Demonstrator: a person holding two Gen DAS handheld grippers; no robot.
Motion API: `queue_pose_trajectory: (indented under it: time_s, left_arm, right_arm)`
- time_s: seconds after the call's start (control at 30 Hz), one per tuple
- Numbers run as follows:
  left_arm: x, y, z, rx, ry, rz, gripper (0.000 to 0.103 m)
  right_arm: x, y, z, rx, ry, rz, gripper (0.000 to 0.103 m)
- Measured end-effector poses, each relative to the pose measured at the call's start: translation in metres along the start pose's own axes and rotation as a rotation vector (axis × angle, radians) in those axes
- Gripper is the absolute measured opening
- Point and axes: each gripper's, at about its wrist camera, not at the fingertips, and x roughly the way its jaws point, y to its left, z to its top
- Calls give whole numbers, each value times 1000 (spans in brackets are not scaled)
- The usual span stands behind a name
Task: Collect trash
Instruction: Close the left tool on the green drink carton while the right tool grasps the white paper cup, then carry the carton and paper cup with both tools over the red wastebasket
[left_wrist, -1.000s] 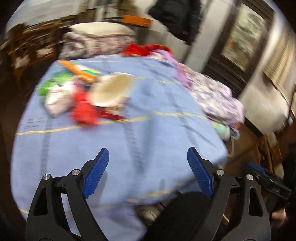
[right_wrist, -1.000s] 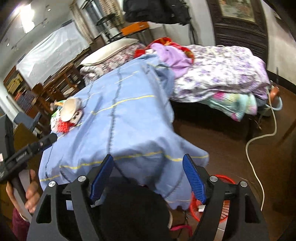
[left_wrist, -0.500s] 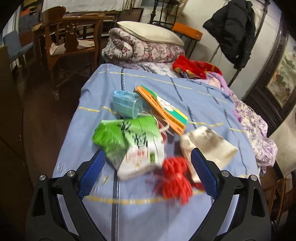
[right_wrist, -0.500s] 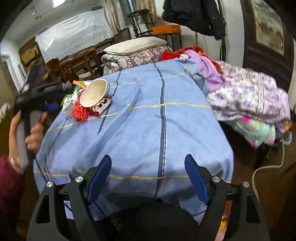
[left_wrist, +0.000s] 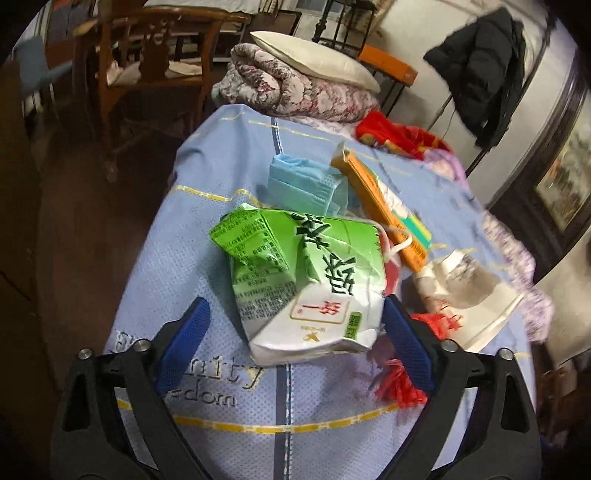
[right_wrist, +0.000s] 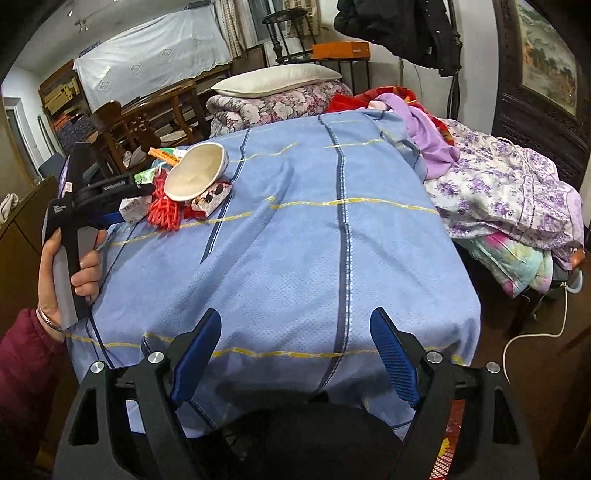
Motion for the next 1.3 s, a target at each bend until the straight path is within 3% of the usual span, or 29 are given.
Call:
queue_pose_trajectory:
  time_s: [0.03, 0.33, 0.6, 0.83, 0.93, 1.07, 1.1, 1.13, 1.17, 1.3]
  left_arm:
    - [-2, 1, -1, -3, -9, -32, 73]
    - [-37, -9, -20, 39, -153, -60, 73]
    - [-37, 4, -15, -35, -159, -113, 73]
    - [-42, -6, -19, 20, -197, -101, 73]
    - [-41, -14, -20, 61, -208, -83, 73]
    - [-39, -18, -19, 86, -197, -99, 73]
    - [-38, -18, -19, 85, -193, -105, 73]
    - [-37, -17, -18, 84, -191, -109, 73]
    - [-37, -17, -18, 83, -189, -112, 73]
    - [-37, -17, -18, 82, -190, -115, 73]
  right_arm:
    - [1, 1, 0, 0, 2, -1, 82]
    - [11, 7, 11, 6, 0, 21, 82]
    - [31, 27, 60, 33, -19, 141, 82]
    - [71, 58, 128, 94, -43, 241, 82]
    - [88, 70, 144, 93, -60, 215, 82]
    - [120, 75, 150, 142, 2, 186, 82]
    - [126, 74, 149, 162, 14, 197, 78]
    - [129, 74, 148, 170, 19, 215, 66]
    - [131, 75, 147, 169, 21, 237, 45]
    - [111, 79, 146, 138, -44, 249, 44]
